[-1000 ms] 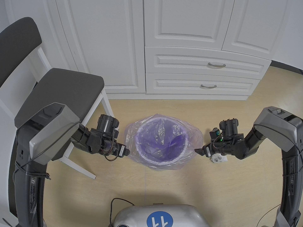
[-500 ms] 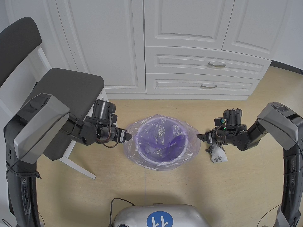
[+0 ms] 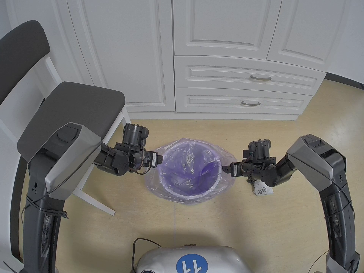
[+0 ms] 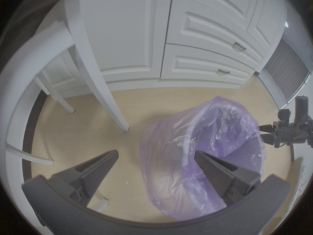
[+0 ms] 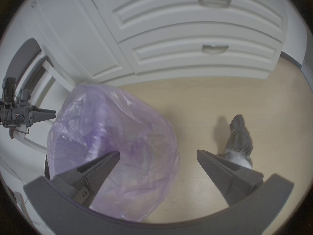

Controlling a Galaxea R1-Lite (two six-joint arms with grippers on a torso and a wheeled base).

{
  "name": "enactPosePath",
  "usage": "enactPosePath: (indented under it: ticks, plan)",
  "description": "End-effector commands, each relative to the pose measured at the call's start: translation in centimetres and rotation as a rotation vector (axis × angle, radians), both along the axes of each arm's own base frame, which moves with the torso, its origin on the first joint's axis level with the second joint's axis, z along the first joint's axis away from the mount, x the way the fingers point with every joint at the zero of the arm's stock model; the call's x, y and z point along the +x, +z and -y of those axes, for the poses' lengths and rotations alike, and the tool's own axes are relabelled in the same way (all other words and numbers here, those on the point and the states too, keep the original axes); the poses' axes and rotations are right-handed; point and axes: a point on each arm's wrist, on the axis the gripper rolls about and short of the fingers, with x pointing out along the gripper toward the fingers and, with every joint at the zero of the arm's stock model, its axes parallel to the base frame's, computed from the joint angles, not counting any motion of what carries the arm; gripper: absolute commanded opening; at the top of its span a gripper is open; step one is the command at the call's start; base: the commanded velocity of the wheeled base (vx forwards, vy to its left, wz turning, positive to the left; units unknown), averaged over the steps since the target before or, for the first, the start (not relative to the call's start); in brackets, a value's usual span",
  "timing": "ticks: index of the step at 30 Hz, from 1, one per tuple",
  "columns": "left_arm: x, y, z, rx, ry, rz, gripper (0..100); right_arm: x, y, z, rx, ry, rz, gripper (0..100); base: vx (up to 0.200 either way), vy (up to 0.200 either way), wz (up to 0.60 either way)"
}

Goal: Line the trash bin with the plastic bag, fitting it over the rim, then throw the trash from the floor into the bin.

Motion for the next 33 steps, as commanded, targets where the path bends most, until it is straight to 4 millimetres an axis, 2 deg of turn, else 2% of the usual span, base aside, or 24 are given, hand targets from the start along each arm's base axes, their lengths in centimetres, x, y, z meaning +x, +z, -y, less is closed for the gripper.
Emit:
enactPosePath:
  ticks: [1, 7, 11, 18, 29, 33]
  plan:
    - [1.5, -3.0, 0.5, 0.005, 0.005, -0.017, 100, 0.5, -2.0, -0.3, -0.001, -0.011, -0.011, 100, 0.0, 0.0, 0.0]
    - [2.9, -4.7, 0.7, -0.014, 0.022, -0.004, 100, 1.1, -2.4, -0.7, 0.012, -0.039, -0.001, 100, 0.0, 0.0, 0.0]
    - [3.7, -4.1, 0.8, -0.066, 0.054, 0.021, 100, 1.3, -3.0, -0.5, 0.01, -0.043, -0.007, 100, 0.0, 0.0, 0.0]
    - [4.5, -3.2, -0.1, -0.088, 0.092, 0.011, 100, 1.6, -4.1, -0.3, 0.007, -0.049, -0.014, 100, 0.0, 0.0, 0.0]
    - [2.4, 3.0, -1.2, -0.144, 0.087, 0.039, 100, 1.3, -2.8, 0.1, 0.007, -0.052, -0.007, 100, 0.0, 0.0, 0.0]
    - [2.5, 3.2, -1.6, -0.152, 0.081, 0.037, 100, 1.3, -2.9, 0.1, 0.008, -0.053, -0.011, 100, 0.0, 0.0, 0.0]
